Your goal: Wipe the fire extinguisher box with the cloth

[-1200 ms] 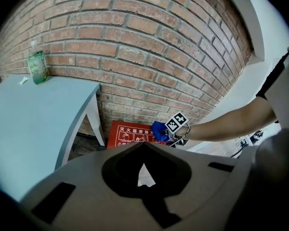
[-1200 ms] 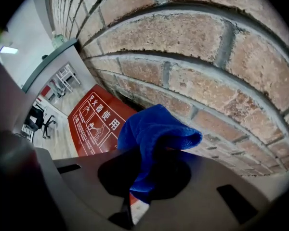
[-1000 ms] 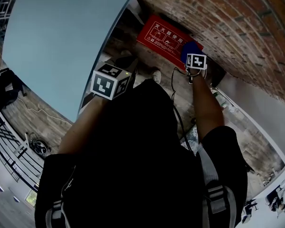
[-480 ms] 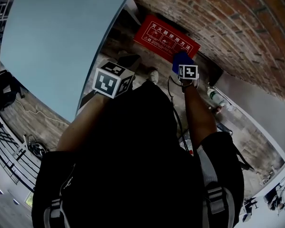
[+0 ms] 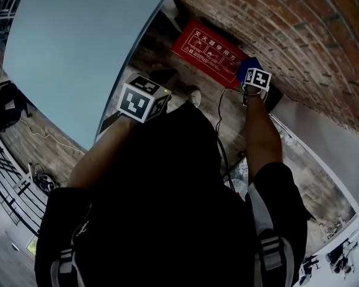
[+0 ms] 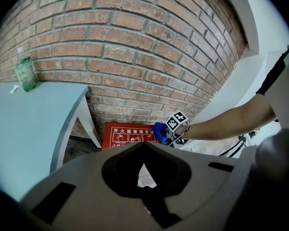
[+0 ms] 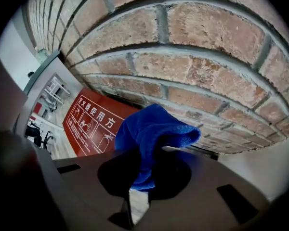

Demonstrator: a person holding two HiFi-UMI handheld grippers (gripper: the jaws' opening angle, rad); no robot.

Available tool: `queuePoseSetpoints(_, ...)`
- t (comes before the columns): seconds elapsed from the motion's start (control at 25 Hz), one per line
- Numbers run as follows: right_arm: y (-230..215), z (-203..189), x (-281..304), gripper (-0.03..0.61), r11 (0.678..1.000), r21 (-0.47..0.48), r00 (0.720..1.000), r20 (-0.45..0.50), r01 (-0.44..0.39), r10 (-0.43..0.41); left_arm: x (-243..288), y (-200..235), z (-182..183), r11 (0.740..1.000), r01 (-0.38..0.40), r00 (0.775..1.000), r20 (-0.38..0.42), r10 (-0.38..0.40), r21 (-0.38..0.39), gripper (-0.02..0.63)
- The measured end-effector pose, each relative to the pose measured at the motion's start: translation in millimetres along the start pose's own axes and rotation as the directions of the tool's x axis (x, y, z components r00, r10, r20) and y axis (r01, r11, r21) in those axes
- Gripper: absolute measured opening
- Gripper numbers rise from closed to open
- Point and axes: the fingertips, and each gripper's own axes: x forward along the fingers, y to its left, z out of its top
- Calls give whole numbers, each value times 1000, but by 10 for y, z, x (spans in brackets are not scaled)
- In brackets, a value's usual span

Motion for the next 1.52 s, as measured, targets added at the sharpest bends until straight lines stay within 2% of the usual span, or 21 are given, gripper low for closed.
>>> queuePoseSetpoints(0.16, -4, 79, -44, 43, 999, -24, 999, 21, 29, -28, 28, -22, 58, 1000, 3, 1000, 2, -3, 14, -6)
queuePoseSetpoints(0.28, 87, 96, -222, 43, 999, -31, 992, 119, 36, -32, 48, -76, 115, 999, 14, 1000, 10, -14, 31, -6)
queuePoseSetpoints(0.4, 281, 136, -490, 43, 999, -50, 976, 219, 2, 9, 24, -99, 312, 997, 6, 999, 49, -9, 76, -6)
queuePoseSetpoints(0.52, 548, 203, -855, 43, 990, -140, 948, 309, -34, 77, -13, -128, 542, 995, 5, 994, 107, -16, 98, -6)
queuePoseSetpoints(0.6, 727, 331, -1230, 43, 980, -198, 912, 393, -36, 113, -28, -179, 676, 994, 9, 989, 147, -24, 108, -6)
queuePoseSetpoints(0.72, 942, 514, -1899, 43, 975, -218, 843, 517, -43, 152, -23, -335, 839, 992, 20, 980, 196, -44, 124, -6)
queuePoseSetpoints(0.8, 1018, 663, -2393, 43, 977, -207, 777, 608, -43, 163, -15, -490, 1028, 988, 36, 967, 244, -73, 153, -6)
queuePoseSetpoints(0.92, 1061, 865, -3128, 43, 982, -189, 664, 732, -19, 154, -52, -770, 1357, 977, 65, 934, 333, -132, 204, -6)
queuePoseSetpoints(1.0, 1069, 921, -3511, 43, 985, -174, 610, 780, -4, 140, -117, -949, 1517, 968, 79, 913, 372, -165, 236, -6)
queuePoseSetpoints(1.24, 1098, 916, -4326, 43, 989, -142, 499, 860, 34, 107, -470, -1343, 1752, 945, 90, 864, 448, -230, 314, -6)
queuePoseSetpoints(1.36, 1141, 958, -4591, 43, 991, -126, 452, 887, 52, 89, -521, -1384, 1765, 941, 85, 856, 460, -237, 327, -5)
queuePoseSetpoints(1.44, 1173, 970, -4682, 43, 992, -119, 436, 896, 39, 90, -523, -1395, 1728, 940, 90, 855, 459, -242, 328, -6)
queuePoseSetpoints(1.52, 1225, 957, -4733, 43, 993, -120, 437, 892, -10, 112, -515, -1390, 1681, 941, 97, 858, 452, -244, 325, -6)
